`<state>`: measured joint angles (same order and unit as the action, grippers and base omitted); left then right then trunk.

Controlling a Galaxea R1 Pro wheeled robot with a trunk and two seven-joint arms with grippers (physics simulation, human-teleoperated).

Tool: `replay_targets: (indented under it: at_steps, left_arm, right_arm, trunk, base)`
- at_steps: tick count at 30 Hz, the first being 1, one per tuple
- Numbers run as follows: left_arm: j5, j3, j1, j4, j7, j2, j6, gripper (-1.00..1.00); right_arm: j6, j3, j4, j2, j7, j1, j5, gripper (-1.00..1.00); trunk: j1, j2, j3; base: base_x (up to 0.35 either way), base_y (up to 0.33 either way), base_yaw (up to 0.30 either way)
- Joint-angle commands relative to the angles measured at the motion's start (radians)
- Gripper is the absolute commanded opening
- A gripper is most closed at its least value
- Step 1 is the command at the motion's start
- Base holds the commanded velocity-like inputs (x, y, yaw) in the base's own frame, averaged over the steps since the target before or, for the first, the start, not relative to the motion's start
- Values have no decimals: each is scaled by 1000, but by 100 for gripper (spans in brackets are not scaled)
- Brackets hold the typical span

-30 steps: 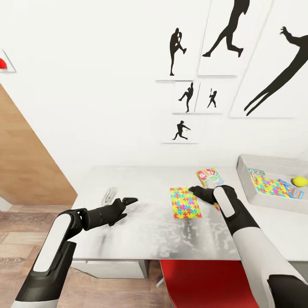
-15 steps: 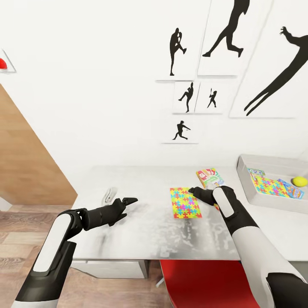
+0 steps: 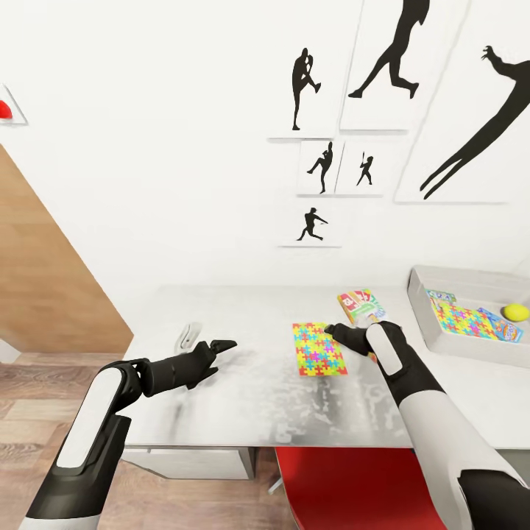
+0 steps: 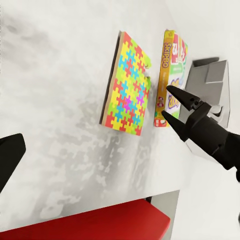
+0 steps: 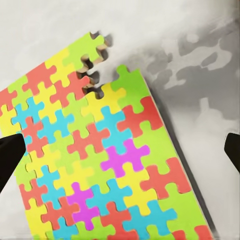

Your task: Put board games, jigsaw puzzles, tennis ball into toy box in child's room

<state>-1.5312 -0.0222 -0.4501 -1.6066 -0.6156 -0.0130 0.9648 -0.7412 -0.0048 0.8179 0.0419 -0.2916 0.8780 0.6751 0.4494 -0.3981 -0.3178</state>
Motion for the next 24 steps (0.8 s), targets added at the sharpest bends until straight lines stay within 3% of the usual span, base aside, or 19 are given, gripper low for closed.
replay_targets:
  at_steps: [1, 18, 24]
  left_arm:
    - [-10, -1, -1, -1, -10, -1, 0, 100]
    - [-10, -1, -1, -1, -10, -1, 0, 100]
    - [-10, -1, -1, -1, -11, 0, 0, 100]
  right_arm:
    - [-2, 0, -4, 0, -9, 0, 11, 100]
    - [0, -2, -44, 1, 0, -1, 15, 100]
    - [76, -2, -95, 1, 2, -1, 21, 100]
  trunk:
    - [1, -2, -2]
    - [1, -2, -2]
    - [1, -2, -2]
  base:
    - [0, 0, 0]
    - [0, 0, 0]
    - [0, 0, 0]
